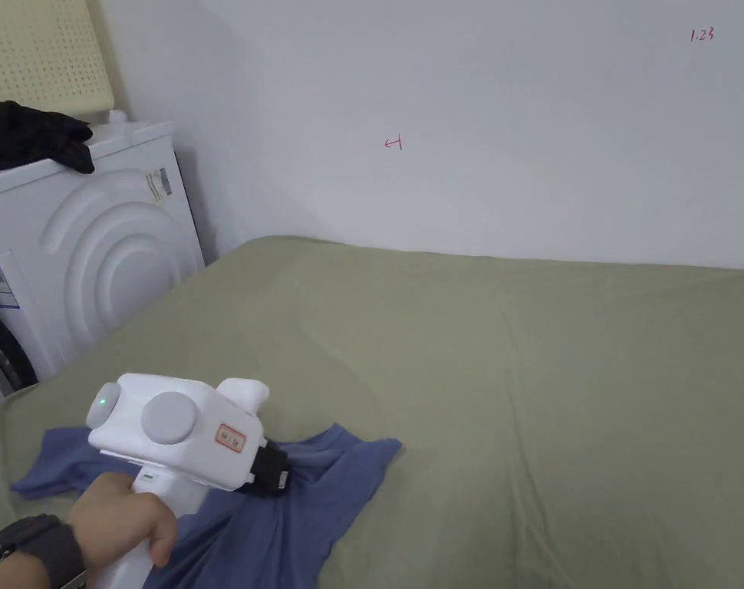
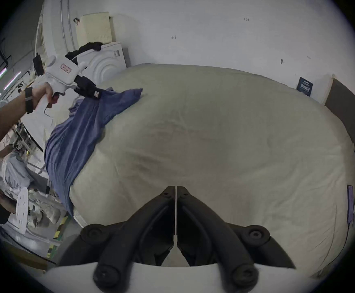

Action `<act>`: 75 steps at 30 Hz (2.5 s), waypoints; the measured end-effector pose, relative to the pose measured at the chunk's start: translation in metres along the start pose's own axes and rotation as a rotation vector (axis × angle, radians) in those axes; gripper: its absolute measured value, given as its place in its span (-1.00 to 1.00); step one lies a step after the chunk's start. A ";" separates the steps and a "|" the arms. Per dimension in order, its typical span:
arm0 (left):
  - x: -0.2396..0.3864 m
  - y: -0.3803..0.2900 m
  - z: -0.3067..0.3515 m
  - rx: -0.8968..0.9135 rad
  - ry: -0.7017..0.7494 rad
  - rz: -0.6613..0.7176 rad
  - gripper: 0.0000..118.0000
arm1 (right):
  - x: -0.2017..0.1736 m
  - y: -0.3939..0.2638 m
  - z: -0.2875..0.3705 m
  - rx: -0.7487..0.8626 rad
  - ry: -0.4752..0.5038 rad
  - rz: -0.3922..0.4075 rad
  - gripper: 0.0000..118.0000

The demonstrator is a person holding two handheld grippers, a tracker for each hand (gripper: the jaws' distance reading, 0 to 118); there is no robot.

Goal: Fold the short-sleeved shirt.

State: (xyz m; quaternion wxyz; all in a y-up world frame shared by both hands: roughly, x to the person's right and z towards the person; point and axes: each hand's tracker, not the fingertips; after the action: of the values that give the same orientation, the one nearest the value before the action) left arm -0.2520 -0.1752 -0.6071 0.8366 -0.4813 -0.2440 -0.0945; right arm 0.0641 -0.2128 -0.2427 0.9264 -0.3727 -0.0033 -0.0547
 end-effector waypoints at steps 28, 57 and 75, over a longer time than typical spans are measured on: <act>0.545 0.023 -0.089 -0.162 -0.657 -0.713 0.88 | 0.096 -0.053 0.140 0.106 -0.283 -0.197 -0.93; 0.212 -0.199 0.128 0.287 0.067 0.208 -1.00 | 0.118 -0.024 0.127 0.187 -0.265 -0.185 -0.93; 0.115 -0.010 -0.112 -0.123 0.062 0.100 1.00 | 0.176 -0.021 0.117 0.100 -0.380 -0.254 -0.93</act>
State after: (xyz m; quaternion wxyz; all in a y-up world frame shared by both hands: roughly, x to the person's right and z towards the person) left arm -0.1207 -0.2664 -0.5889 0.8162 -0.5402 -0.1875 -0.0825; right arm 0.2407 -0.1644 -0.1355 0.9120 -0.3266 -0.2274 -0.0996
